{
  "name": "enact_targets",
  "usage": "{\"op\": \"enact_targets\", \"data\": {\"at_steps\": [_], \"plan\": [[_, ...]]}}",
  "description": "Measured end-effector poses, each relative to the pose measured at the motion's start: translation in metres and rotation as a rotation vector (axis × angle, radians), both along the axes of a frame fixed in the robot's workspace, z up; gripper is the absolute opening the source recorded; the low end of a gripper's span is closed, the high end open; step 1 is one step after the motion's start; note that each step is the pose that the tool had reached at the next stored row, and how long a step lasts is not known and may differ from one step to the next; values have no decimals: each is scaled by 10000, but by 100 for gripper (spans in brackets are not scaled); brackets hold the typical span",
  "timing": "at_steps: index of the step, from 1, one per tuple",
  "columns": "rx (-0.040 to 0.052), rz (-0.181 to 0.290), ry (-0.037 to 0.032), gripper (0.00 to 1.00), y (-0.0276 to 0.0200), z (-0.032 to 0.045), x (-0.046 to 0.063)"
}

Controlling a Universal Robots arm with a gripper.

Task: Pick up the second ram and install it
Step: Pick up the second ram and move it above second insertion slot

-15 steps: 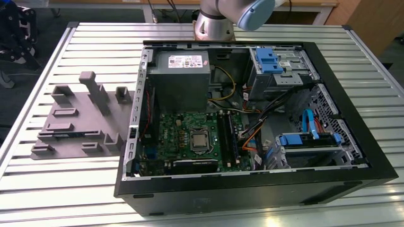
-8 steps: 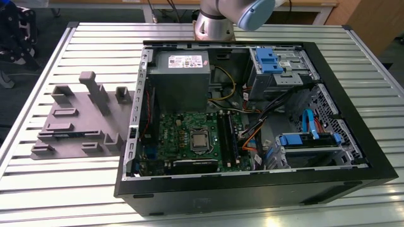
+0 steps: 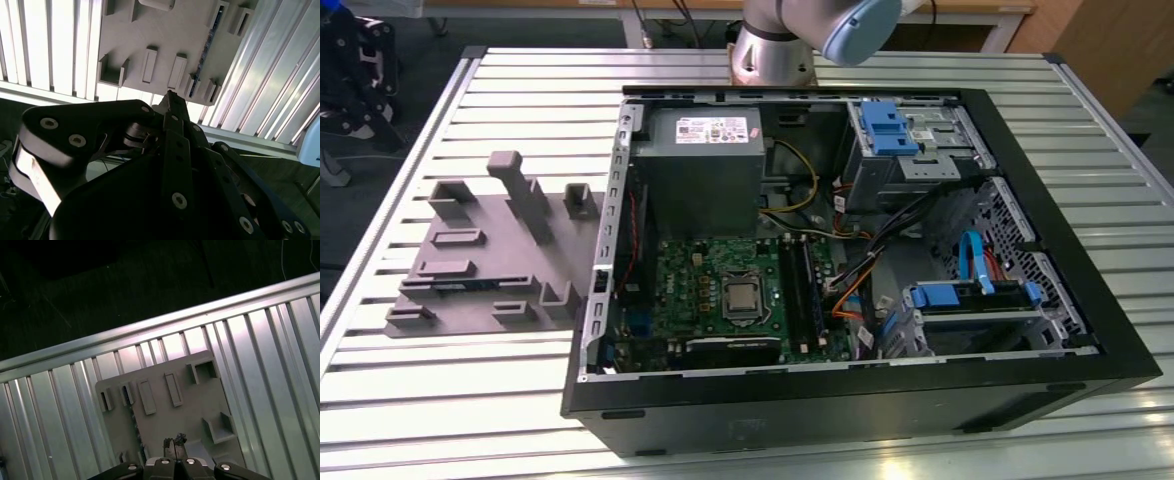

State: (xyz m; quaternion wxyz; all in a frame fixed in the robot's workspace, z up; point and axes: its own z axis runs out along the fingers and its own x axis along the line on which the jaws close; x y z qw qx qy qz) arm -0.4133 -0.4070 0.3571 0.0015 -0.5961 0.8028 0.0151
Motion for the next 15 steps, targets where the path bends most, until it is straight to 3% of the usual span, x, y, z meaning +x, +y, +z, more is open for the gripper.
{"op": "enact_targets", "data": {"at_steps": [10,15], "plan": [[1,28,-3,11,-1,-1,0],[1,645,-1,11,-3,-3,-1]]}}
